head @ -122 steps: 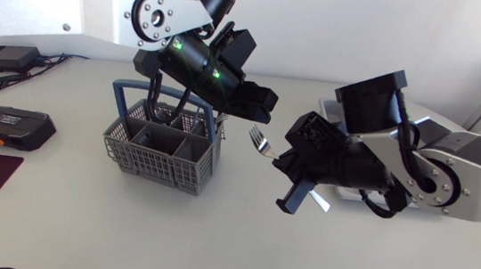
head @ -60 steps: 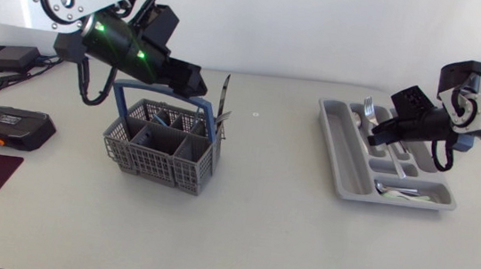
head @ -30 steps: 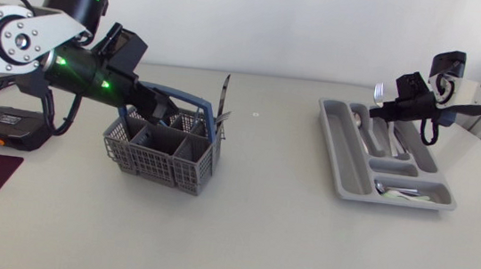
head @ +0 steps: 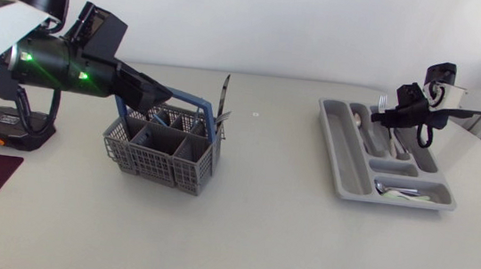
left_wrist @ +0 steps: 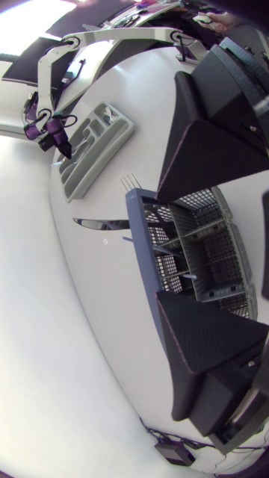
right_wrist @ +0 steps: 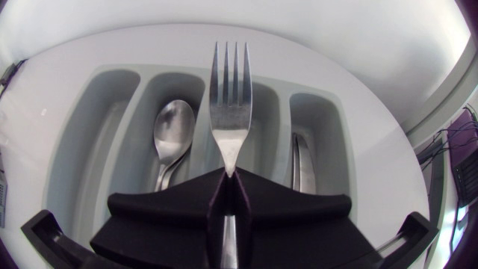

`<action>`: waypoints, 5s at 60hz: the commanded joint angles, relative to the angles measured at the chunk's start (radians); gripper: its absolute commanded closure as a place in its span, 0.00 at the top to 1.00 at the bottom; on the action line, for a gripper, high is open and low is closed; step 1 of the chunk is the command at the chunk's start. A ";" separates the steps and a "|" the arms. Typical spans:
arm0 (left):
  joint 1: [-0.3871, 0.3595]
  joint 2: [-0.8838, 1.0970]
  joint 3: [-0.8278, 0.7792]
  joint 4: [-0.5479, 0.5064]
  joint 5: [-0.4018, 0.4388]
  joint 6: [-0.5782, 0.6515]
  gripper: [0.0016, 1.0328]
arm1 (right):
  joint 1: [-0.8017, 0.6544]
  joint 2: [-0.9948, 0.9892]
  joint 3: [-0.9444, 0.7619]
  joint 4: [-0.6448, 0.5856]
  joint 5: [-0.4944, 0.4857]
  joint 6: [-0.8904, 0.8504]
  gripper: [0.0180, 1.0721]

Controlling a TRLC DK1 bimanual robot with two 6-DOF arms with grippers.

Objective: Unload the cutlery basket into the drawer organizer.

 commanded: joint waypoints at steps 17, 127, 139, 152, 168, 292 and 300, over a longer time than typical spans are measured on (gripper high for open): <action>0.075 -0.052 -0.095 -0.002 0.001 0.031 0.82 | 0.002 0.098 0.099 -0.054 0.058 0.029 0.22; 0.417 0.336 -0.106 -0.002 0.248 0.177 0.51 | 0.671 -0.155 -0.158 -0.012 -0.194 0.190 0.08; 0.371 0.342 -0.108 -0.001 0.274 0.163 0.35 | 0.683 -0.145 -0.153 -0.018 -0.220 0.192 0.06; 0.262 0.348 -0.077 0.009 0.277 0.109 0.35 | 0.634 -0.177 -0.190 -0.025 -0.270 0.192 0.06; 0.150 0.371 -0.054 0.041 0.260 0.054 0.35 | 0.559 -0.237 -0.283 -0.064 -0.338 0.157 0.06; 0.103 0.543 0.047 0.122 0.280 0.067 0.03 | 0.479 -0.171 -0.253 -0.113 -0.543 0.160 0.05; 0.107 0.584 0.080 0.136 0.280 0.062 0.03 | 0.488 -0.238 -0.357 -0.119 -0.560 0.137 0.05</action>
